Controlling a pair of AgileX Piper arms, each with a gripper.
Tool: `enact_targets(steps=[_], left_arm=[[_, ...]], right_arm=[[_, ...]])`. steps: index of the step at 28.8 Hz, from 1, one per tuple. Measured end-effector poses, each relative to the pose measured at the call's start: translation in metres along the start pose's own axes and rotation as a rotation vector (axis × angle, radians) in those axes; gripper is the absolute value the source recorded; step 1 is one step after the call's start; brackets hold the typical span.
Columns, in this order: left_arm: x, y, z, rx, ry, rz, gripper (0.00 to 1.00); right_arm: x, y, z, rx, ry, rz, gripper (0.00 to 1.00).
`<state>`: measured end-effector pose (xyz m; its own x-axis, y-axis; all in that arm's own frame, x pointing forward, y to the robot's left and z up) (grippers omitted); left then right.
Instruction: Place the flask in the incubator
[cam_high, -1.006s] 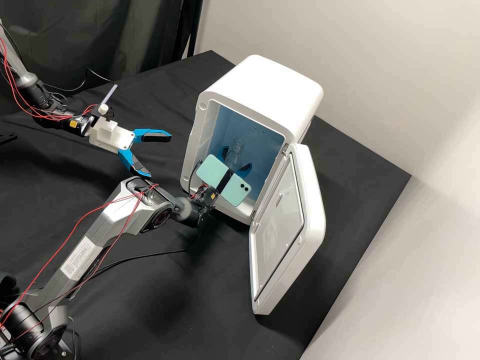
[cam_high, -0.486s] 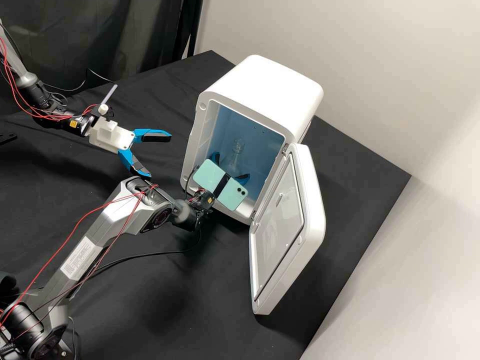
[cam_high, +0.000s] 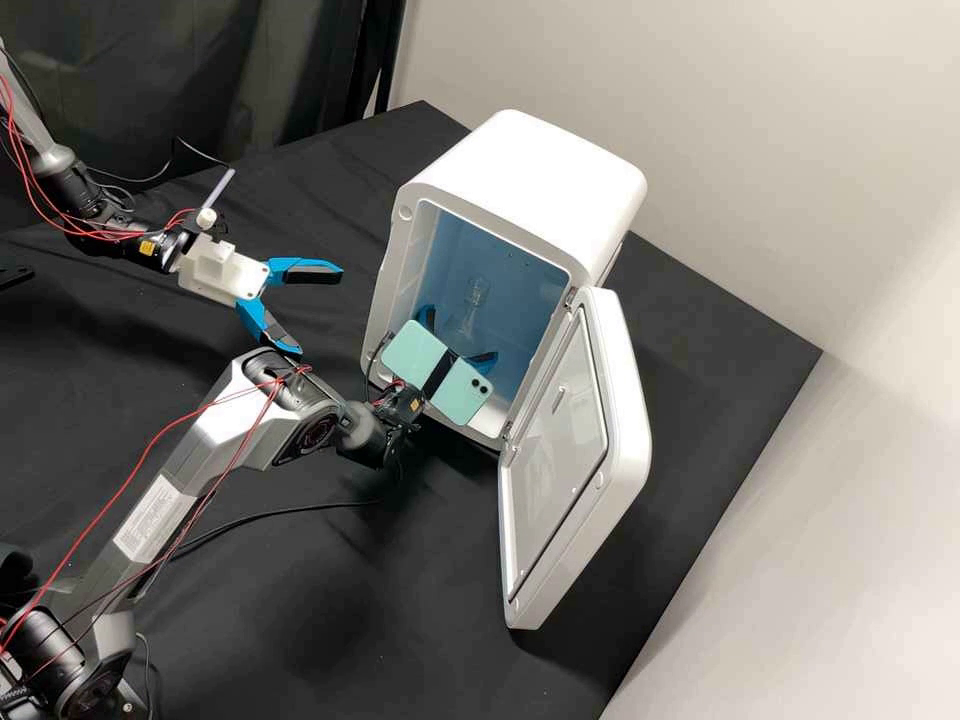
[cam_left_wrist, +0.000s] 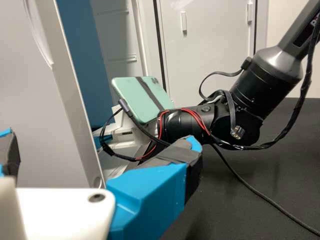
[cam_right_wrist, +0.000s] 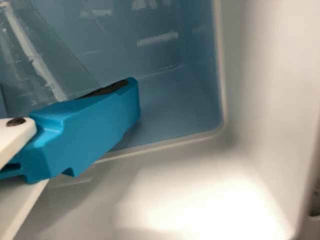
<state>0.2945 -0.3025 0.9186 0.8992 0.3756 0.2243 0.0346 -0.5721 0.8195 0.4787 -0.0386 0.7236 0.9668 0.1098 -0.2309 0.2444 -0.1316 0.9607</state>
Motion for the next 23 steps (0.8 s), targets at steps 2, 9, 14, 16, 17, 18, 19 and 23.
enact_targets(steps=[2,9,14,16,17,18,19,23], left_arm=[[0.000,0.0000,0.000,0.000,0.000,0.000,1.00],[0.000,0.0000,0.000,0.000,0.000,0.000,1.00],[0.000,-0.0001,0.001,0.000,-0.002,0.000,1.00],[0.000,-0.0002,0.001,0.000,-0.004,-0.001,1.00],[0.000,-0.0002,0.001,0.000,-0.004,-0.001,1.00],[0.000,-0.0002,0.001,0.000,-0.004,-0.001,1.00],[0.000,-0.0002,0.001,0.000,-0.004,-0.001,1.00],[0.000,-0.0002,0.001,0.000,-0.004,-0.001,1.00]], right_arm=[[-0.002,0.002,-0.002,0.000,0.004,0.005,1.00],[-0.007,0.005,-0.005,0.004,0.018,0.016,1.00],[-0.014,0.004,-0.005,0.013,0.013,0.018,1.00],[-0.017,0.003,-0.005,0.016,0.017,0.019,1.00],[-0.018,0.004,-0.005,0.016,0.020,0.023,1.00],[-0.019,0.004,-0.005,0.018,0.025,0.024,1.00],[-0.020,0.003,-0.004,0.019,0.025,0.023,1.00],[-0.024,0.001,-0.003,0.028,0.027,0.029,1.00]])
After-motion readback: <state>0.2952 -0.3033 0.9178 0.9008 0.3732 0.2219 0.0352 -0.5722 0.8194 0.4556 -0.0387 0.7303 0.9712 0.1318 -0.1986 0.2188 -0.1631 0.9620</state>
